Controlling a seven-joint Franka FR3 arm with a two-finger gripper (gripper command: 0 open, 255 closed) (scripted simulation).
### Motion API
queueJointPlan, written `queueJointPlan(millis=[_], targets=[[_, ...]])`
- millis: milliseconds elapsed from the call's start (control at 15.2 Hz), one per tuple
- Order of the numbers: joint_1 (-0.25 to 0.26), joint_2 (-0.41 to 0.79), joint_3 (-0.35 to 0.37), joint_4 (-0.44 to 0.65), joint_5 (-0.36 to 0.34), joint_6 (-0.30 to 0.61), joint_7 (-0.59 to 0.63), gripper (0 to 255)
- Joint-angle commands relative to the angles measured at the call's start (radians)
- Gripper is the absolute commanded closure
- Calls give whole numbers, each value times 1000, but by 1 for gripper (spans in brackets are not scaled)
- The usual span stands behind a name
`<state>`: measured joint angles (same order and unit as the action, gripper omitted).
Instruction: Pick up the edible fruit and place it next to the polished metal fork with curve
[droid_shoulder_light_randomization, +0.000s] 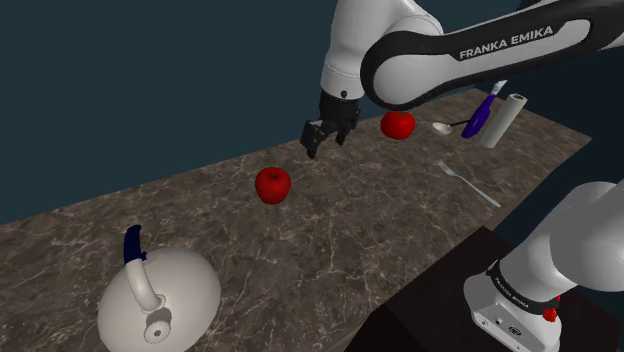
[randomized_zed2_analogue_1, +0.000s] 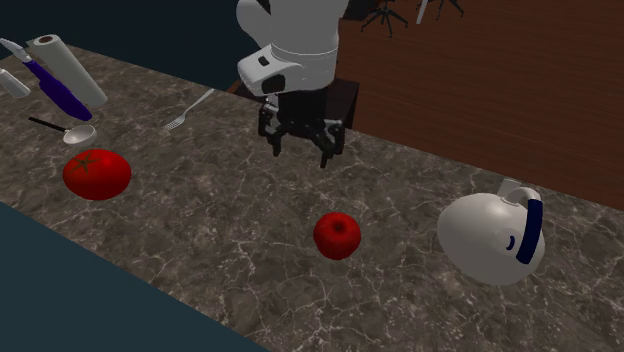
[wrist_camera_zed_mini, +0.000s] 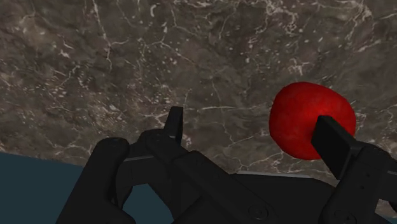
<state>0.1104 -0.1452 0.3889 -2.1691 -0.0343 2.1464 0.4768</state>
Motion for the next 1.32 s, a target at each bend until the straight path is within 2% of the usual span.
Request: queueJointPlan(millis=[0,462,990,1254], targets=[[8,68,24,46,-28,25,49,0],[66,323,67,264,-168,62,210,0],[78,391,51,244,-214,141,240,0],[78,391,51,244,-214,141,240,0]])
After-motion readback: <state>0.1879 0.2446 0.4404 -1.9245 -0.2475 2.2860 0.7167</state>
